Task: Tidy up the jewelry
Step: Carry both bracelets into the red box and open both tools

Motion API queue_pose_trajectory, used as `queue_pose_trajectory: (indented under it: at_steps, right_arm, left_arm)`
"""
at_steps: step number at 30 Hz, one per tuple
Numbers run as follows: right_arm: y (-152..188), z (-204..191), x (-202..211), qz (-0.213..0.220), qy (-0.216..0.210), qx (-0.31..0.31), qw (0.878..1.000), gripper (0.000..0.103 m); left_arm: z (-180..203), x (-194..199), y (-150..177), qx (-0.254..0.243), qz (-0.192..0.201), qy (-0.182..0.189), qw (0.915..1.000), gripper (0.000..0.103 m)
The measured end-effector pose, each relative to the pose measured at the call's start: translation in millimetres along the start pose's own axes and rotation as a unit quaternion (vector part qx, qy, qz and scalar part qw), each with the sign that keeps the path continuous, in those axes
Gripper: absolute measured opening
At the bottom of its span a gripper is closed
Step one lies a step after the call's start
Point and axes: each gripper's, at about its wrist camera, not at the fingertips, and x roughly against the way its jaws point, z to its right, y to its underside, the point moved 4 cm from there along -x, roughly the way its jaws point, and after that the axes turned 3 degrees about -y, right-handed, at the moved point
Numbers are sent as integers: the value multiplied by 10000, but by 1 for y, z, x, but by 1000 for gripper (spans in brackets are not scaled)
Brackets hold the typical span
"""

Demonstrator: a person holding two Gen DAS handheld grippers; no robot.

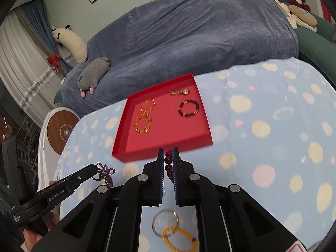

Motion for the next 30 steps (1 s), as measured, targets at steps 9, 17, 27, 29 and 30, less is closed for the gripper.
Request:
queue_pose_trajectory:
  at_steps: [9, 17, 27, 29, 30]
  right_arm:
    - [-50, -18, -66, -100, -75, 163, 9998, 7]
    - [-49, -9, -120, -472, 80, 154, 9987, 7]
    - [-29, 28, -148, -789, 550, 97, 9953, 9]
    - [-27, 33, -147, -775, 611, 88, 9951, 13]
    - [-26, 35, -146, -774, 634, 76, 9950, 14]
  left_arm:
    - [3, -51, -58, -18, -20, -91, 10000, 3]
    - [-13, -98, -61, 153, -330, -312, 9989, 3]
    - [-29, -129, -47, 224, -587, -495, 9968, 4]
    - [-31, -130, -47, 253, -561, -511, 9968, 4]
    - [-33, -129, -46, 296, -539, -527, 9967, 11]
